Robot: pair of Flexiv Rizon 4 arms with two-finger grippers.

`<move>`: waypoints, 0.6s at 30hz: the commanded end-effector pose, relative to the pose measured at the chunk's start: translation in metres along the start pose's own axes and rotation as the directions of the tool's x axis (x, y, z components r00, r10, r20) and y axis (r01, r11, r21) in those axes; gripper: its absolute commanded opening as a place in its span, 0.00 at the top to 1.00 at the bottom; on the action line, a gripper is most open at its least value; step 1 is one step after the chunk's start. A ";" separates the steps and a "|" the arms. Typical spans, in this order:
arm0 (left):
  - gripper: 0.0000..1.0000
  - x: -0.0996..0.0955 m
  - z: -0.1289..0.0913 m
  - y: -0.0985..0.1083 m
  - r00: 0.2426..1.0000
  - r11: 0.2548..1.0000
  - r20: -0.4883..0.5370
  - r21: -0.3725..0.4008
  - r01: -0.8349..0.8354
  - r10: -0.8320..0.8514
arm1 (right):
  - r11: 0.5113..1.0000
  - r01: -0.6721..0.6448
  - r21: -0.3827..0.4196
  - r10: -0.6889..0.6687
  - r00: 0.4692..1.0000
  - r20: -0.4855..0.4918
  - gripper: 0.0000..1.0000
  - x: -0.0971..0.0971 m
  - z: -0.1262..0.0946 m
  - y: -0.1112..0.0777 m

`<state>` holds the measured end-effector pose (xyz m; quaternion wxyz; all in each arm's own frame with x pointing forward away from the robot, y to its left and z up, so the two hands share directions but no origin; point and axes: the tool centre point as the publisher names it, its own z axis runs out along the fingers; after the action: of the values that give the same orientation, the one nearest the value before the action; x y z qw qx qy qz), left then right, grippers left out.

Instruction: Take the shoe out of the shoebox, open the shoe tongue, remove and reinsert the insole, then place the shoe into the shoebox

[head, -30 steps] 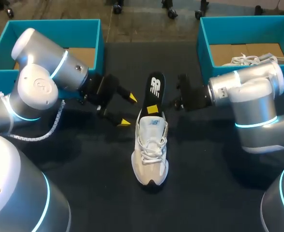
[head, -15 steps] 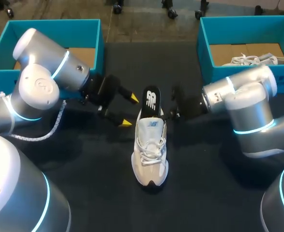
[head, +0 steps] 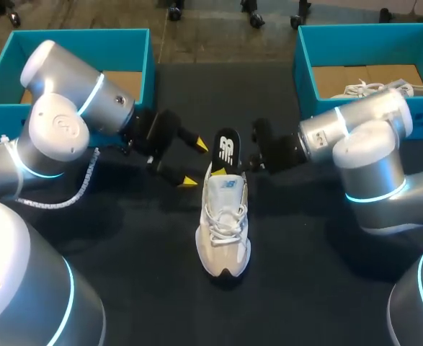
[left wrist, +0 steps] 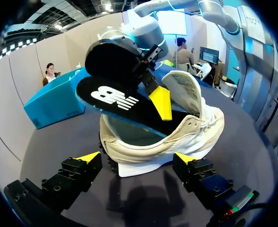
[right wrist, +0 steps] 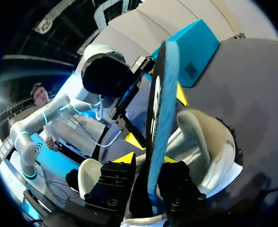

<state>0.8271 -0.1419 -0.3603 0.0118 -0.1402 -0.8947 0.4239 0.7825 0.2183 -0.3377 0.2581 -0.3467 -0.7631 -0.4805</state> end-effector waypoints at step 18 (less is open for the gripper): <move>0.00 0.005 -0.010 -0.003 1.000 1.000 -0.001 0.017 -0.002 0.002 | 0.999 -0.004 0.044 0.004 1.000 0.004 1.00 -0.005 -0.012 0.007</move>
<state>0.8260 -0.1375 -0.3553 0.0139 -0.1403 -0.8918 0.4300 0.7938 0.2059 -0.3282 0.2645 -0.3427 -0.7738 -0.4623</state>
